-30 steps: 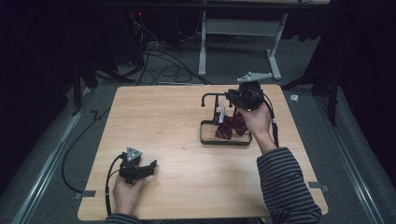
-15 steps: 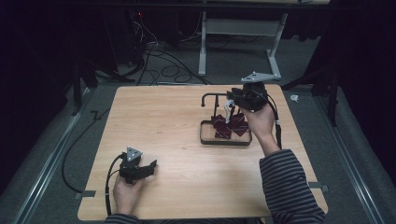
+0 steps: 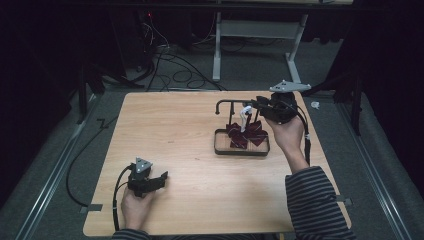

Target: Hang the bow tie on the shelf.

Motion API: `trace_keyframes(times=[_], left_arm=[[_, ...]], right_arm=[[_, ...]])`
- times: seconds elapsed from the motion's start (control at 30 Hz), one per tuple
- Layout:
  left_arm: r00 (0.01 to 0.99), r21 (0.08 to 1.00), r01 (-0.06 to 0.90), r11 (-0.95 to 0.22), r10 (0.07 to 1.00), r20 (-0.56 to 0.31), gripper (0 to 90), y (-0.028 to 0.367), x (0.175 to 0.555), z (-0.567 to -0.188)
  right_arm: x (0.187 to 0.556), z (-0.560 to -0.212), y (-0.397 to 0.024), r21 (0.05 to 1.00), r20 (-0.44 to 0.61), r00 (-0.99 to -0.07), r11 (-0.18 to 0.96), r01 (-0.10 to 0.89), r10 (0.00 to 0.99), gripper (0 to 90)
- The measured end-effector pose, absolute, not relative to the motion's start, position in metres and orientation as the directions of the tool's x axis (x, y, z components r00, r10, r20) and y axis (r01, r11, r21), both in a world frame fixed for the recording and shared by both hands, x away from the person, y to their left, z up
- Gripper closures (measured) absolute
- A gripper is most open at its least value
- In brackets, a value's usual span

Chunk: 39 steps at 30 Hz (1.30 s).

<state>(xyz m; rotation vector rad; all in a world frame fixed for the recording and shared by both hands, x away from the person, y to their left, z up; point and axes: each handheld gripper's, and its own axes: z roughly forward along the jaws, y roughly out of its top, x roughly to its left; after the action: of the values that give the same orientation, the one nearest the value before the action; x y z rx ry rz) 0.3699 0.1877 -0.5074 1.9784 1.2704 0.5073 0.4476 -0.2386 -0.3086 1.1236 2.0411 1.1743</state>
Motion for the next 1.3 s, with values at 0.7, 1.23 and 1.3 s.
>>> trace_keyframes(times=[0.7,1.23,1.3], left_arm=[[0.436,0.747,0.612,-0.258,0.899,-0.047,27.9,0.187,0.37,-0.508],[0.438,0.744,0.612,-0.267,0.898,-0.039,28.0,0.186,0.37,-0.507],[0.438,0.744,0.612,-0.267,0.898,-0.038,28.1,0.186,0.37,-0.507]], right_arm=[[0.415,-0.317,-0.27,0.892,-0.01,-0.498,0.233,0.388,0.867,76.1],[0.394,-0.334,-0.29,0.895,0.018,-0.477,0.199,0.399,0.879,76.1],[0.391,-0.335,-0.292,0.896,0.02,-0.475,0.195,0.399,0.88,76.1]])
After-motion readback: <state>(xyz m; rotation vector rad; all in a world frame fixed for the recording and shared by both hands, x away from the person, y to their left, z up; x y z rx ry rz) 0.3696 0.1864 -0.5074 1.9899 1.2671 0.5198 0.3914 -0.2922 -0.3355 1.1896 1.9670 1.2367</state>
